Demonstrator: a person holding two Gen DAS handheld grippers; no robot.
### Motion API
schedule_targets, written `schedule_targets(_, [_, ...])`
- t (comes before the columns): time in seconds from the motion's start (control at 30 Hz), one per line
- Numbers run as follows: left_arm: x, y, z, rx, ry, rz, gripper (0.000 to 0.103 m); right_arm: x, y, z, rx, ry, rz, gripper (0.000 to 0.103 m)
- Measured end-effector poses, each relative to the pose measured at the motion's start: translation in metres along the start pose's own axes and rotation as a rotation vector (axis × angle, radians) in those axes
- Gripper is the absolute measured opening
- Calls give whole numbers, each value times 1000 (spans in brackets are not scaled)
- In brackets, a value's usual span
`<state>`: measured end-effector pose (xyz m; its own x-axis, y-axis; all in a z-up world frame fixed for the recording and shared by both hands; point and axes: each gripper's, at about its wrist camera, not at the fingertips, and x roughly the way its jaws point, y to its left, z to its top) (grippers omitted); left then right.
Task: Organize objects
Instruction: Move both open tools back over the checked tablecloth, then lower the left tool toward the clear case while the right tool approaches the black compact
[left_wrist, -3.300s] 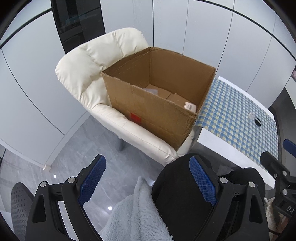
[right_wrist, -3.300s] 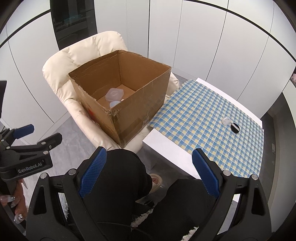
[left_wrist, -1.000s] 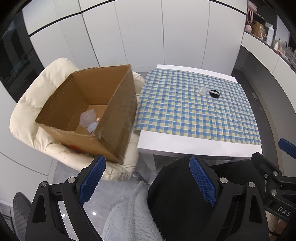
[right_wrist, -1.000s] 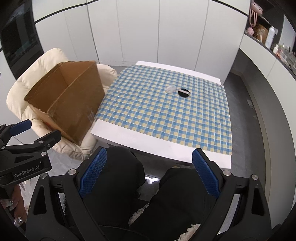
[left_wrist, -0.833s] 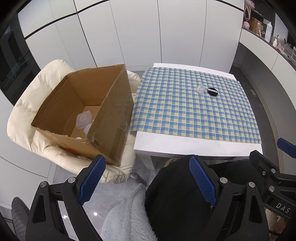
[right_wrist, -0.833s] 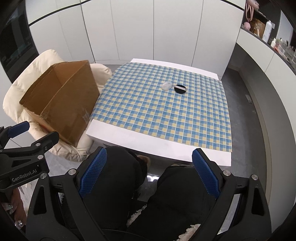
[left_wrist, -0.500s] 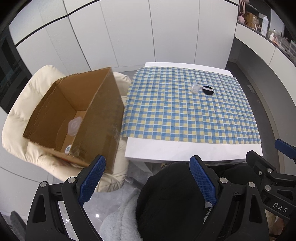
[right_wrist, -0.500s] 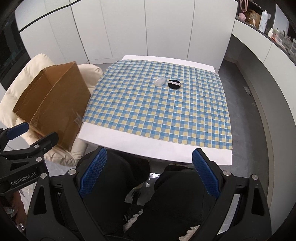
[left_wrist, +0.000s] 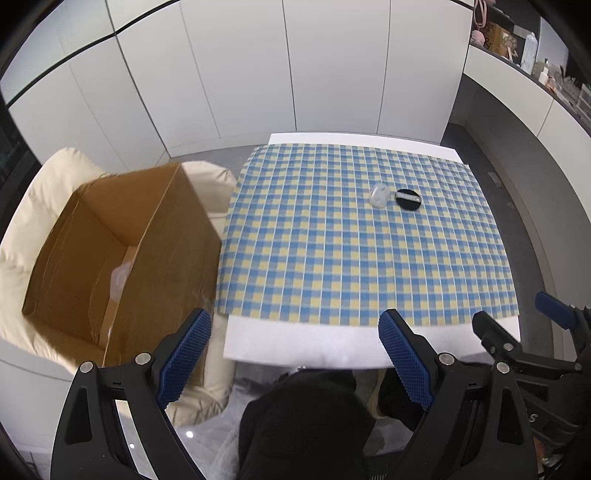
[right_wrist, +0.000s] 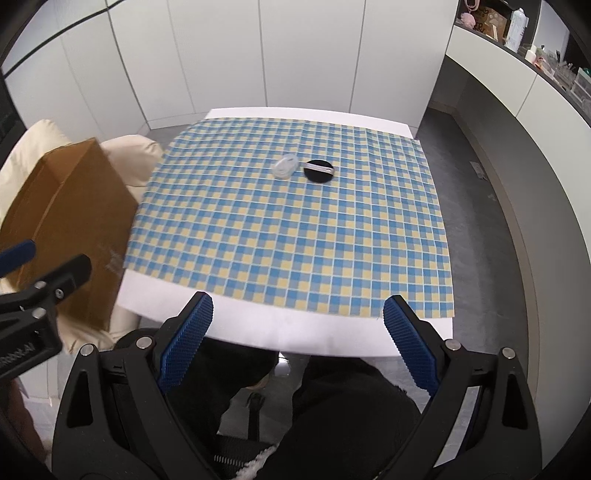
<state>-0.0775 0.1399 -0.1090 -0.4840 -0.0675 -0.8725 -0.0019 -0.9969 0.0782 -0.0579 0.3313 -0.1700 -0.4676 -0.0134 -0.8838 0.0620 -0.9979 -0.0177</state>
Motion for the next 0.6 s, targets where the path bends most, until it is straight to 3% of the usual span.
schedule_targets(0.37, [65, -14, 64, -4, 13, -56, 93, 58, -24, 62, 87, -71, -5, 95])
schedule_targets(0.6, [106, -20, 81, 11, 35, -23, 93, 101, -41, 97, 140, -69, -7, 95])
